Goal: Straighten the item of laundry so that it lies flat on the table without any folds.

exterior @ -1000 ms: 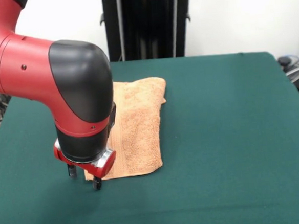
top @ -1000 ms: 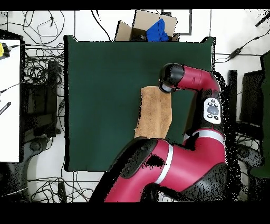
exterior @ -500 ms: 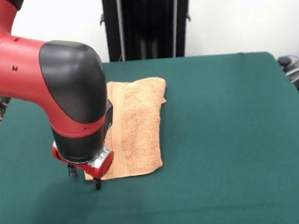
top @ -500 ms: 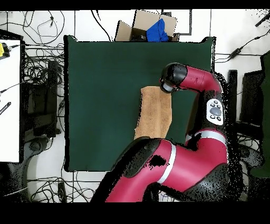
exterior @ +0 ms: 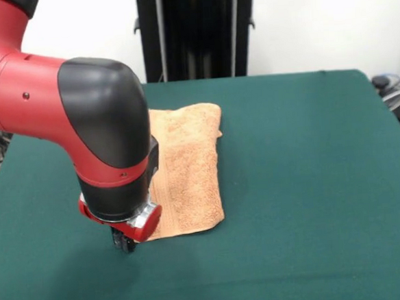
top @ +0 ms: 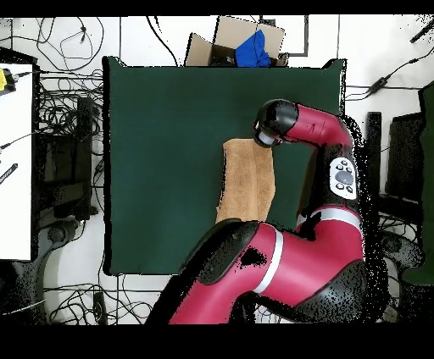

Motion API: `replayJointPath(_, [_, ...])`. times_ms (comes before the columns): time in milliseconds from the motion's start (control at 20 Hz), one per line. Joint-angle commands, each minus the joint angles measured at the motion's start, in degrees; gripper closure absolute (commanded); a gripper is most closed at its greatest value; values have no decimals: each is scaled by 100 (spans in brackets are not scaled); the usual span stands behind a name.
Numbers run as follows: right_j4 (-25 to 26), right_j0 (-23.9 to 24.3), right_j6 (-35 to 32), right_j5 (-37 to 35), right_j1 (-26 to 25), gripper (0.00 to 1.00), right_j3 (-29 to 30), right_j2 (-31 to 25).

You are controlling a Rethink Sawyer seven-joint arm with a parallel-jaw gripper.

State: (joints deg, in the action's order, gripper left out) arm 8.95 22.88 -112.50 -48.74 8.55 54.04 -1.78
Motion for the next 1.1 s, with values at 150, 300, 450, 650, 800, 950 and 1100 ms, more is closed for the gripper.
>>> replayJointPath(150, [-61,-102,245,-64,-816,100,853,-723])
replayJointPath(300, [-65,-106,208,-12,-811,100,867,-721])
replayJointPath(450, [-52,-120,190,15,-792,100,887,-707])
replayJointPath(650, [-10,-132,201,101,-770,100,890,-692])
replayJointPath(800, [51,-158,188,235,-760,100,881,-659])
replayJointPath(950, [220,-231,168,498,-740,100,831,-556])
replayJointPath(1100, [310,-243,227,587,-748,100,766,-522])
